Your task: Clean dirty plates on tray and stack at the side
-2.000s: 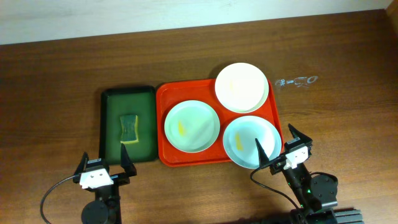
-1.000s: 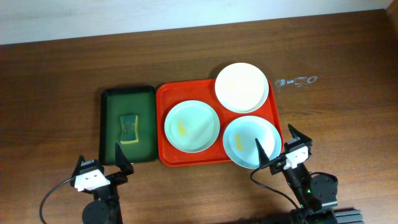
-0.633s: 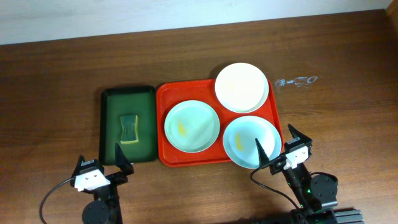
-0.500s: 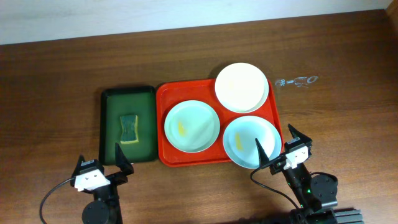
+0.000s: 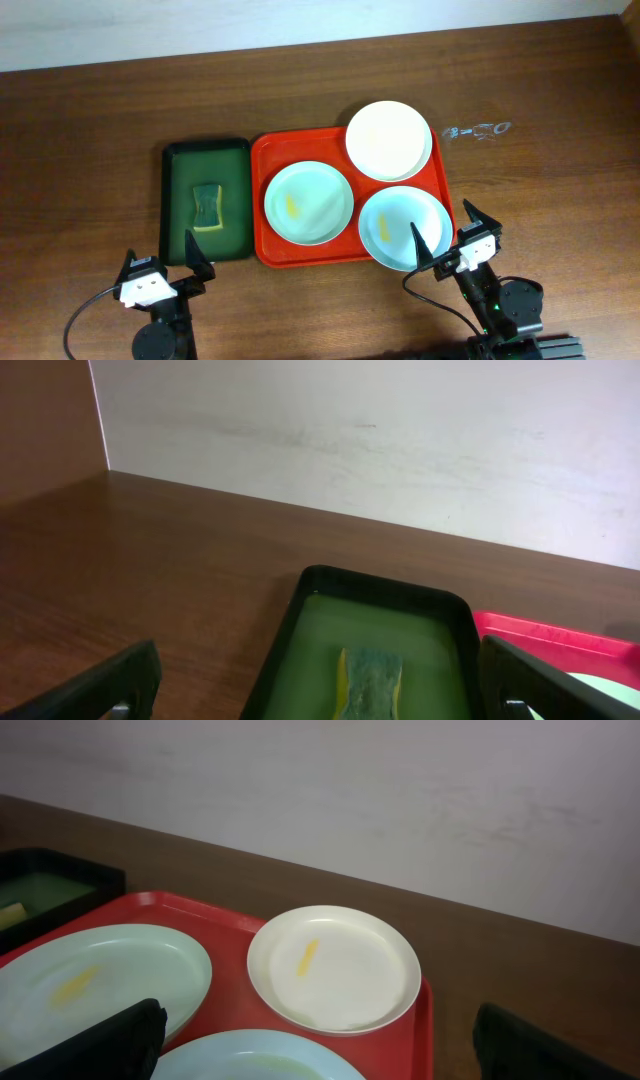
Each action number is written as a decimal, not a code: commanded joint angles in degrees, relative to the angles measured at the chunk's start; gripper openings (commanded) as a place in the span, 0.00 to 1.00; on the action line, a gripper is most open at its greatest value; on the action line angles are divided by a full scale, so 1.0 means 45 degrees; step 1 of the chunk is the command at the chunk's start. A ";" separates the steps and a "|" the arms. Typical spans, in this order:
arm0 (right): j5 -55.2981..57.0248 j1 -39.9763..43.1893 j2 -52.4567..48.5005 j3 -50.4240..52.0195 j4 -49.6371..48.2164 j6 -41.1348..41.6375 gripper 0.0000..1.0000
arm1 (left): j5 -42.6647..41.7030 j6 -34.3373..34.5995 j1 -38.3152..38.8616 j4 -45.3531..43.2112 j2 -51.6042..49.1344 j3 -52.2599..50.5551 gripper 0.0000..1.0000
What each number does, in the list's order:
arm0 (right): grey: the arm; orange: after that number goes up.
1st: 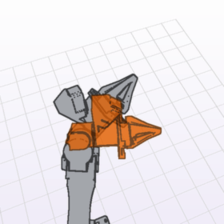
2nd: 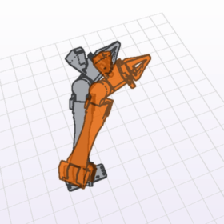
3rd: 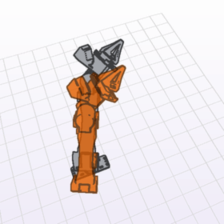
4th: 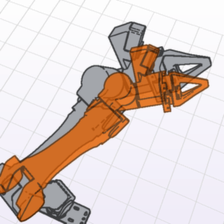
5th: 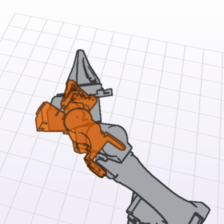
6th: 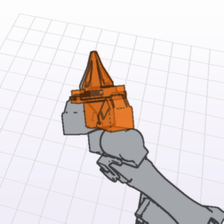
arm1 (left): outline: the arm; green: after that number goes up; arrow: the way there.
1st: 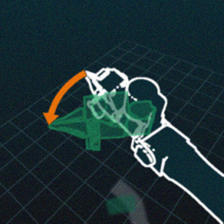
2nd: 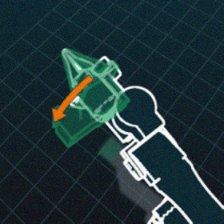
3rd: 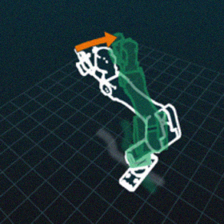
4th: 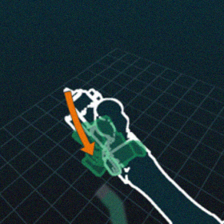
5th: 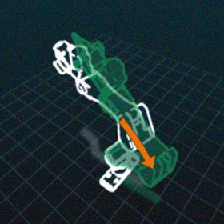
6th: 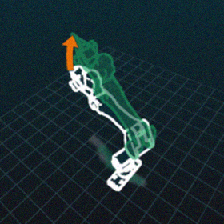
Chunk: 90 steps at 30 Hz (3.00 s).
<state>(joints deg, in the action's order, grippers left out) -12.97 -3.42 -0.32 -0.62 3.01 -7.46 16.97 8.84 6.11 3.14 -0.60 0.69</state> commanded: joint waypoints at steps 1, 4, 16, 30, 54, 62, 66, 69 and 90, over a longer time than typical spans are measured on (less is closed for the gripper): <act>-0.0019 -0.0073 -0.0019 0.0068 0.0092 0.0087 0.98 | 0.0287 0.0117 0.0063 0.0029 -0.0015 -0.0034 0.99; -0.0019 -0.0073 -0.0019 0.0068 0.0092 0.0087 0.98 | 0.0287 0.0117 0.0063 0.0029 -0.0015 -0.0034 0.99; -0.0019 -0.0073 -0.0024 0.0068 0.0092 0.0087 0.98 | 0.0287 0.0117 0.0063 0.0029 -0.0015 -0.0034 0.99; -0.0019 -0.0073 -0.0019 0.0068 0.0092 0.0087 0.99 | 0.0287 0.0117 0.0063 0.0029 -0.0015 -0.0034 0.99; -0.0607 -0.0073 -0.0019 0.0068 0.0058 0.0797 0.98 | -0.0151 0.0126 0.0063 -0.0010 -0.0015 -0.0034 0.99; -0.0656 -0.0068 -0.0019 0.0010 -0.0175 0.3400 0.98 | -0.2453 0.0117 0.0053 -0.0612 -0.0015 0.0248 0.99; -0.0651 -0.0068 -0.0073 -0.1564 0.0039 0.4789 0.98 | -0.3157 0.0097 0.0053 0.2365 -0.0209 0.2574 0.99; -0.0641 -0.0068 -0.0801 -0.3915 0.1462 0.4775 0.98 | -0.3162 0.0058 0.0053 0.4235 -0.1506 0.5217 0.99; -0.3385 -0.0369 -1.7792 -2.0487 1.6164 0.4721 0.43 | -0.5017 -0.1307 0.0053 1.7845 -1.8350 2.2561 0.22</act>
<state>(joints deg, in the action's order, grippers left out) -26.50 -3.49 -77.08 -91.72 75.29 13.85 -5.85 2.98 6.22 83.37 -80.49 101.19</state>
